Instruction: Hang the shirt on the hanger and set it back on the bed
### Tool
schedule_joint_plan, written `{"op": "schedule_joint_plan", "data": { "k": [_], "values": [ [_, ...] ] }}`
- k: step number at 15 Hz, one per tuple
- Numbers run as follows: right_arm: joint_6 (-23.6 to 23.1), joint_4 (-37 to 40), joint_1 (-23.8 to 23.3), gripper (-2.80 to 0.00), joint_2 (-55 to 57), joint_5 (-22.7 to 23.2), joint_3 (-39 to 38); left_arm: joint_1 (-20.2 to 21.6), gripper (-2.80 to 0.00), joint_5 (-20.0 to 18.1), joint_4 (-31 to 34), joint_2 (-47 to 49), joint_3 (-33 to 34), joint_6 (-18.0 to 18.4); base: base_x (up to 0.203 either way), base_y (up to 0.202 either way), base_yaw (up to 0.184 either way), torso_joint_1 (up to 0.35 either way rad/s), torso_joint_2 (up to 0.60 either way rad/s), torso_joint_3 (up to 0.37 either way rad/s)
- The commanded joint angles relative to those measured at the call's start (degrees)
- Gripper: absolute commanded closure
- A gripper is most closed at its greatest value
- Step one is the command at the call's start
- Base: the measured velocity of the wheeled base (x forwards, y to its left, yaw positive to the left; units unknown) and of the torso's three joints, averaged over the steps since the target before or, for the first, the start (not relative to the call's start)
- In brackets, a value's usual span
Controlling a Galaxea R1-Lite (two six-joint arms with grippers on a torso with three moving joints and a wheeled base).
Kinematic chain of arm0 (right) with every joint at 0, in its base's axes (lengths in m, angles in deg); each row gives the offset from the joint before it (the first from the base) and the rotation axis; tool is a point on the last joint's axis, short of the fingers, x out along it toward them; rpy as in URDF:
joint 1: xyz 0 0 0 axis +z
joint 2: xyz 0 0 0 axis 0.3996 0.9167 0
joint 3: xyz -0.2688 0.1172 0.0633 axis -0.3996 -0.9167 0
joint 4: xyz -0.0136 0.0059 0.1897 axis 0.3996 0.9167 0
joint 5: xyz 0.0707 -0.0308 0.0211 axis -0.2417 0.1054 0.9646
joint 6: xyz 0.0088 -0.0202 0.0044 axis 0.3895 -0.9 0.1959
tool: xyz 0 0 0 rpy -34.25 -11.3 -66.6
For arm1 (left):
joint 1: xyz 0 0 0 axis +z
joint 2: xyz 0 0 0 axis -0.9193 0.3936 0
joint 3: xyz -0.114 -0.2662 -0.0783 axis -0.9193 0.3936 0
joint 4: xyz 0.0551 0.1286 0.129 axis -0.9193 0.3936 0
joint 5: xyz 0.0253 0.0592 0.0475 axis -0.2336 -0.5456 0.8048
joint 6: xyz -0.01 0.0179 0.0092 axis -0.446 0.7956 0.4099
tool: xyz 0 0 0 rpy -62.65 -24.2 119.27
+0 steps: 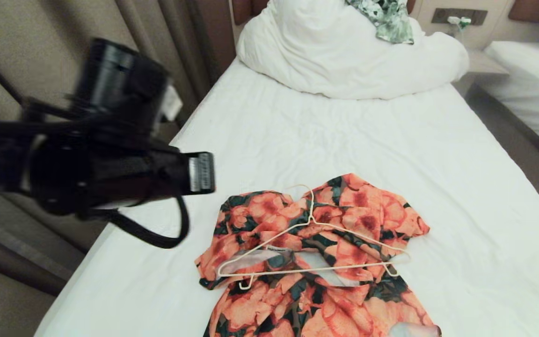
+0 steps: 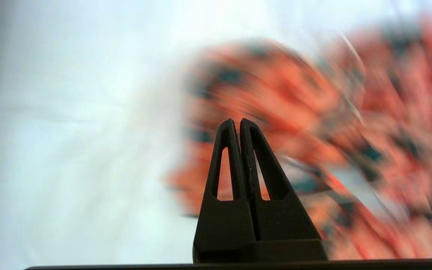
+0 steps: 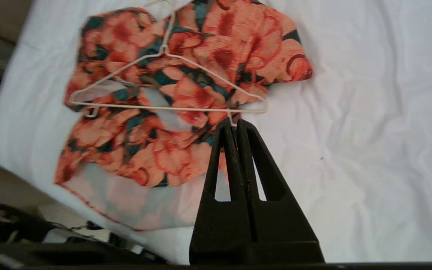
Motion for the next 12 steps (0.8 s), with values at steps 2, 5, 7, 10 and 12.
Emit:
{"op": "schedule_joint_plan", "data": {
  "k": [2, 5, 7, 10, 12],
  "values": [
    [3.96, 5.16, 0.62, 0.0, -12.01, 0.08, -1.12, 11.51, 0.0, 3.4, -1.06, -28.12, 6.86, 1.05, 0.0, 0.0, 0.0, 0.0, 0.0, 0.0],
    [6.7, 8.68, 0.47, 0.0, -19.46, 0.09, -4.57, 22.27, 0.0, 5.78, -1.2, -48.73, 12.66, 4.02, 0.0, 0.0, 0.0, 0.0, 0.0, 0.0],
    [9.85, 10.15, 0.37, 0.0, -23.75, 0.15, -7.08, 31.05, 0.0, 6.36, -1.18, -59.25, 17.64, 5.65, 0.0, 0.0, 0.0, 0.0, 0.0, 0.0],
    [11.08, 12.34, -0.53, 0.0, -29.83, -0.03, -8.83, 39.07, 0.0, 2.29, -1.17, -69.23, 27.46, 7.35, 0.0, 0.0, 0.0, 0.0, 0.0, 0.0],
    [10.93, 12.56, -2.61, 0.0, -33.97, -0.12, -10.5, 40.87, 0.0, -1.17, -1.31, -72.64, 33.03, 8.96, 0.0, 0.0, 0.0, 0.0, 0.0, 0.0]
  ]
}}
